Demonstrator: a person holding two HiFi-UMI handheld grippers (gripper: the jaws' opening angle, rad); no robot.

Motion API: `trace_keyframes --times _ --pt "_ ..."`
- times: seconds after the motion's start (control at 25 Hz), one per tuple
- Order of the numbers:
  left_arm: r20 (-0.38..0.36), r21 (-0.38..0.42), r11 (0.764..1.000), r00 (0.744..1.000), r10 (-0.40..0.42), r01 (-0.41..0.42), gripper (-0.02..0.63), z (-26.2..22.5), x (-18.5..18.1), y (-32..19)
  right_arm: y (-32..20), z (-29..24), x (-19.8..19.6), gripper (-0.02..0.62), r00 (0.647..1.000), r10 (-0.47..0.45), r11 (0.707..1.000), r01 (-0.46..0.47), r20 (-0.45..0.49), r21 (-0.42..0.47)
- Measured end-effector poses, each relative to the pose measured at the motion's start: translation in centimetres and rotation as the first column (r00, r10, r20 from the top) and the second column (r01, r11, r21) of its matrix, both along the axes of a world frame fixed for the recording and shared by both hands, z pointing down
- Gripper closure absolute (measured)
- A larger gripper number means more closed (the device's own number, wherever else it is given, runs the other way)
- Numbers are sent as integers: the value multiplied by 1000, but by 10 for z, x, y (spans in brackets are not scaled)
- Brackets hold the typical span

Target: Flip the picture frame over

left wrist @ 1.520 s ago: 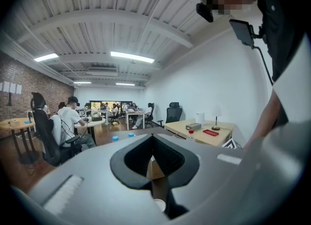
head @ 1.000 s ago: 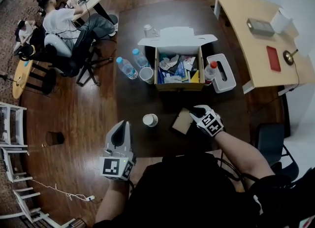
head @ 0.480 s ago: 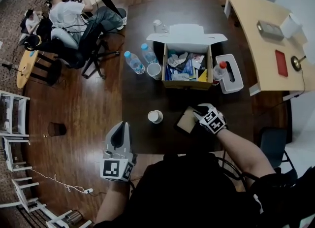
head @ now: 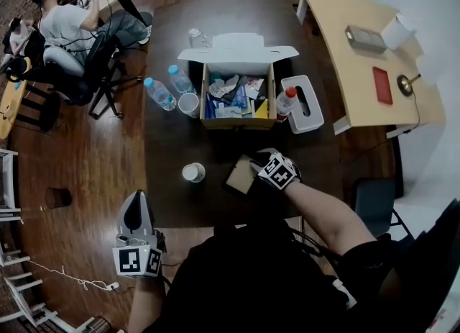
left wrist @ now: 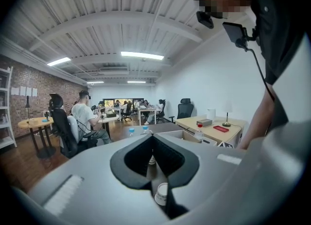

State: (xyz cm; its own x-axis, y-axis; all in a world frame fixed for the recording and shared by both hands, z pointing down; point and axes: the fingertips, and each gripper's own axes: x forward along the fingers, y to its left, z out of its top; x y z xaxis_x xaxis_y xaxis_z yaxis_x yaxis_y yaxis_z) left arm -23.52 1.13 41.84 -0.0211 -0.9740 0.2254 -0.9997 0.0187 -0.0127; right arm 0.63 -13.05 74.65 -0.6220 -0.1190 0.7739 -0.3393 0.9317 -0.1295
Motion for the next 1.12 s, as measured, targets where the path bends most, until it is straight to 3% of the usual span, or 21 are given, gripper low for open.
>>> trace_keyframes --times 0.4,0.68,1.12 --pt "-19 -8 1000 999 -30 30 606 6 -2 7 -3 3 4 483 998 52 996 -48 44 -73" --pt "-10 0 999 999 -40 40 606 3 -7 12 -2 -5 -2 458 997 12 998 -8 74 -55" --pt "24 -4 999 999 -43 43 606 -1 -10 19 -4 5 -2 443 998 40 994 -36 43 -101"
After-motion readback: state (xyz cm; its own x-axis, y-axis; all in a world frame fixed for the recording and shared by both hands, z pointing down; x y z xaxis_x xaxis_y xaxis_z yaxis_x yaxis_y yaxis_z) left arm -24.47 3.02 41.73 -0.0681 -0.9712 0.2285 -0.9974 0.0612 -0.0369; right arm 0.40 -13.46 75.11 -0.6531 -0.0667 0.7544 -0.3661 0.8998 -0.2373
